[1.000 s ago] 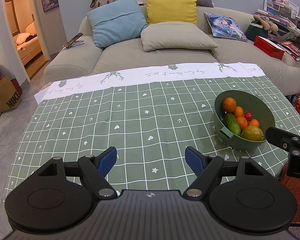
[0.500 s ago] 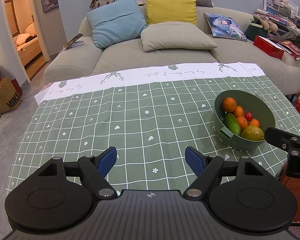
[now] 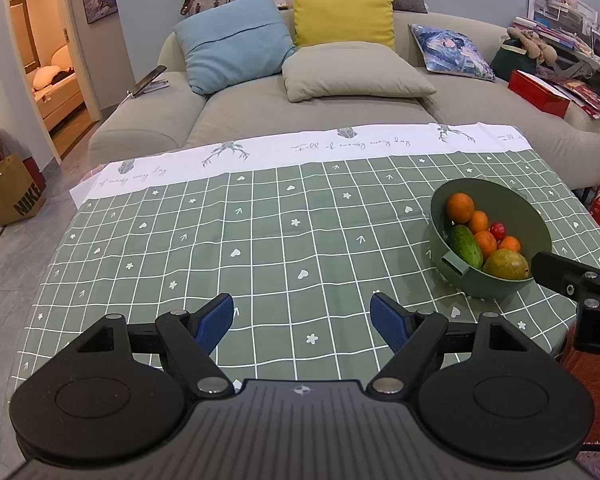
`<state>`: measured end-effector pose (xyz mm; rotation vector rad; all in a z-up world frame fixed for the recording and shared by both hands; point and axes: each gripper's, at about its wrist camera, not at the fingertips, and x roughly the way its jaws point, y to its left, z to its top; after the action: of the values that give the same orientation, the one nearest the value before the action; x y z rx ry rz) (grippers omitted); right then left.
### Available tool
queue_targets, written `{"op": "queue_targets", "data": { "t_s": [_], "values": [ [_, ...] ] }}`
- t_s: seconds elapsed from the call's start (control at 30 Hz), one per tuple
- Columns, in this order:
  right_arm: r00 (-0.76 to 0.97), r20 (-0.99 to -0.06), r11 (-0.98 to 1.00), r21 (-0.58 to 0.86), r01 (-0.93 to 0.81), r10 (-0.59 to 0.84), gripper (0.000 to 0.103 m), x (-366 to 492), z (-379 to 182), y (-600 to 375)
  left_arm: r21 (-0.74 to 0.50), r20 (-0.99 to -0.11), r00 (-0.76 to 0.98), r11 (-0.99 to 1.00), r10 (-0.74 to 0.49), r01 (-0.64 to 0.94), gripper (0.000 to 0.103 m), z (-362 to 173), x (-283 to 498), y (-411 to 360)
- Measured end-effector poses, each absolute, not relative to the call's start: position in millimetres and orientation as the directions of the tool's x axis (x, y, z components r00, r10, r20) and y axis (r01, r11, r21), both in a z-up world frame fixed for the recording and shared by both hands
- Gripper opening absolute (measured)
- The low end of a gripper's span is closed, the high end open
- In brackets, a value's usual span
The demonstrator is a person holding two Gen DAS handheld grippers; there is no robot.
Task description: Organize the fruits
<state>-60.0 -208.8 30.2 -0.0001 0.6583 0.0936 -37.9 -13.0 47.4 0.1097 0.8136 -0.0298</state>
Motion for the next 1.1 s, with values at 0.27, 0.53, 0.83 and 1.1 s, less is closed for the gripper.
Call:
{"op": "queue_targets", "data": {
  "t_s": [0.27, 0.53, 0.83, 1.1],
  "values": [
    [0.786, -0.612, 0.996, 0.030, -0.087, 0.087, 0.098, -60.0, 30.1, -208.7, 0.087, -0.727, 0.687, 0.994, 0.016, 0.068, 0.091, 47.3, -37.9, -13.0],
    [0.784, -0.614, 0.995, 0.030, -0.090, 0.090, 0.098, -59.6, 30.2, -208.2, 0.084, -0.728, 0.685, 0.994, 0.011, 0.073, 0.091, 46.6, -38.5, -13.0],
    [0.784, -0.614, 0.995, 0.030, -0.090, 0.089, 0.098, -59.8, 30.2, -207.7, 0.092, -0.723, 0.691, 0.993, 0.014, 0.076, 0.090, 47.5, -39.4, -15.0],
    [0.783, -0.615, 0.995, 0.030, -0.090, 0.090, 0.098, -59.8, 30.2, -207.4, 0.091, -0.719, 0.695, 0.993, 0.013, 0.076, 0.090, 47.9, -39.3, -14.8]
  ]
}}
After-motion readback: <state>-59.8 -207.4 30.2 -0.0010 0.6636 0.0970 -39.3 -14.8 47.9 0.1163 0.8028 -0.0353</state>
